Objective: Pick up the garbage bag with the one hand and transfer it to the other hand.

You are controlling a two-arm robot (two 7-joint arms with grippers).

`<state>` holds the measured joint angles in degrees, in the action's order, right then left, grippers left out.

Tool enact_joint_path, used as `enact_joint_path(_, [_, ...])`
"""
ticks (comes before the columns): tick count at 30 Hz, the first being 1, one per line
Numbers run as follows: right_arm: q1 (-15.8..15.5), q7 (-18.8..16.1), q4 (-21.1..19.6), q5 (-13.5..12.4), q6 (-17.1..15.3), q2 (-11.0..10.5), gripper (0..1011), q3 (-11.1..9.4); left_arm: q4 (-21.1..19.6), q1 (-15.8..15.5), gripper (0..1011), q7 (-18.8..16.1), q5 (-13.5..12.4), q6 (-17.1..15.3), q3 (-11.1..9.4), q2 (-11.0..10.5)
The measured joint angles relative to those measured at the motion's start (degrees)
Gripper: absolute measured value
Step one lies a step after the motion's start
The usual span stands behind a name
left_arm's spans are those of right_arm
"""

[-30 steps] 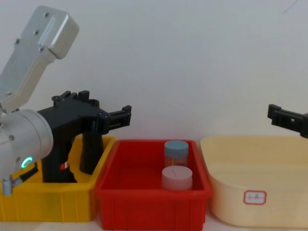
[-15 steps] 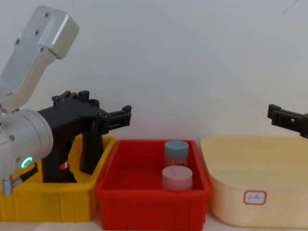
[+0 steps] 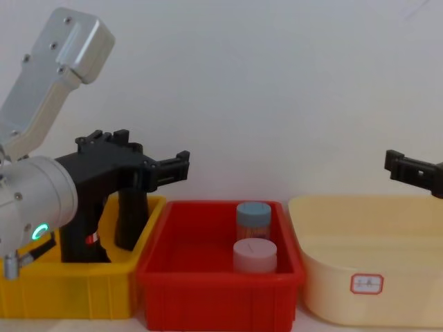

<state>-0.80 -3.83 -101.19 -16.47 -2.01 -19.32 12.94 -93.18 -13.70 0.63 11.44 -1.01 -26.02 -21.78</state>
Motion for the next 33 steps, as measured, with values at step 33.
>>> enact_joint_path(33, [21.64, -10.46, 7.0, -6.65, -17.4, 5.34, 1001, 7.53, -12.39, -2.09, 1001, 17.2, 14.69, -23.26, 14.02, -11.44])
